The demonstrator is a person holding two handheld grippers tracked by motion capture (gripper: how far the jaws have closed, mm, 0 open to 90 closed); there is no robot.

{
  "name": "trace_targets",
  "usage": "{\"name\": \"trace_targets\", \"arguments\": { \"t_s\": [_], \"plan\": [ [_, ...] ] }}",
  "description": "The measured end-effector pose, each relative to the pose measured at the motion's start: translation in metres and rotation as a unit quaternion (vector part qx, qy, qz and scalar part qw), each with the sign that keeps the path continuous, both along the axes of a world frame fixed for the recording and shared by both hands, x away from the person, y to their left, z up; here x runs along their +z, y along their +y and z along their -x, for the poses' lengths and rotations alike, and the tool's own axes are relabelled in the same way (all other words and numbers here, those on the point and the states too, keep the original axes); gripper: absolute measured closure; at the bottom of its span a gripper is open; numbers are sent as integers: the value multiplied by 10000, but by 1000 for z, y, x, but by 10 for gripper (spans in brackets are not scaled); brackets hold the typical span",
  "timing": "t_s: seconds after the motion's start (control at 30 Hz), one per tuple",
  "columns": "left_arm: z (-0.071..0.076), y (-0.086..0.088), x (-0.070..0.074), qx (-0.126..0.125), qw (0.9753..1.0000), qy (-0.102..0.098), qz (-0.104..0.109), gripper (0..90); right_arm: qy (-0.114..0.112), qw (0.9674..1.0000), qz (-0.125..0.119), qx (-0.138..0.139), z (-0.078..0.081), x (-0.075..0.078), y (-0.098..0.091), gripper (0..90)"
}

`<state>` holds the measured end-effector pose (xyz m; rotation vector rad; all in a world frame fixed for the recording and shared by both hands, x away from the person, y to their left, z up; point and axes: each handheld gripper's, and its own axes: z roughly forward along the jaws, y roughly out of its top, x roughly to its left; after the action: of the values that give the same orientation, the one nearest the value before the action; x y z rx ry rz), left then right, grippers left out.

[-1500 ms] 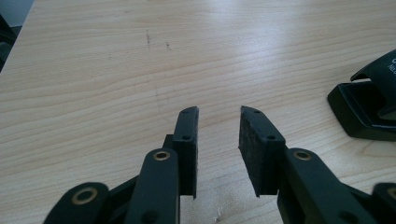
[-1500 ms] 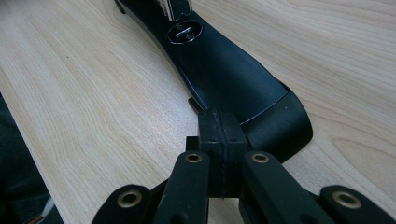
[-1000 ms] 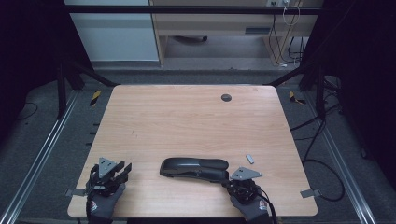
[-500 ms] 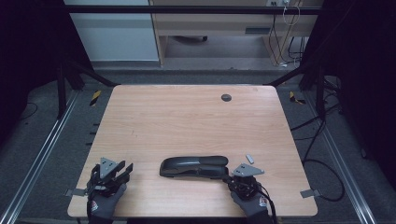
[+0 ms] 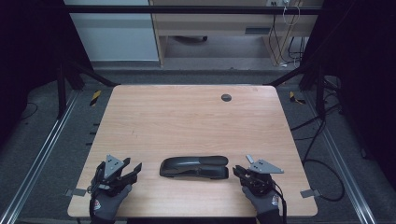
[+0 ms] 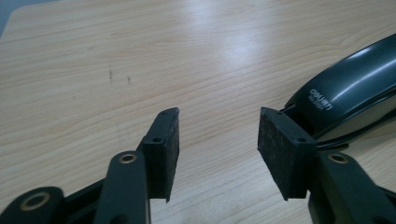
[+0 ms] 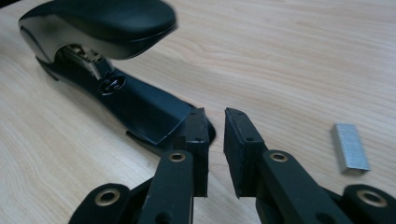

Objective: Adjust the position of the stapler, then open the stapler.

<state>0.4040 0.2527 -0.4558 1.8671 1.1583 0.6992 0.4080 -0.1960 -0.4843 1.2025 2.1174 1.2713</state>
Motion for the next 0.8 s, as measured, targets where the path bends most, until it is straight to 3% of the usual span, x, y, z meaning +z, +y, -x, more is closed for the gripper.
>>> {"name": "trace_targets", "arguments": {
  "t_s": [0.1, 0.2, 0.23, 0.43, 0.8],
  "plan": [
    [-1, -3, 4, -90, 9999, 61, -9, 438, 15, 9999, 4, -99, -2, 1, -5, 738],
    [-1, -5, 7, -97, 9999, 20, -126, 420, 17, 9999, -3, -162, -2, 1, -8, 687],
    [-1, -9, 10, -182, 9997, 12, -153, 415, -79, 9998, 16, -169, -2, 0, -12, 647],
    [-2, -19, 23, -398, 9988, -57, -267, 381, -114, 9993, 55, -358, -3, -1, -19, 551],
    [-8, -56, 52, -949, 9930, -245, -656, 356, -93, 9988, 109, -472, -2, 0, -25, 515]
  ]
}}
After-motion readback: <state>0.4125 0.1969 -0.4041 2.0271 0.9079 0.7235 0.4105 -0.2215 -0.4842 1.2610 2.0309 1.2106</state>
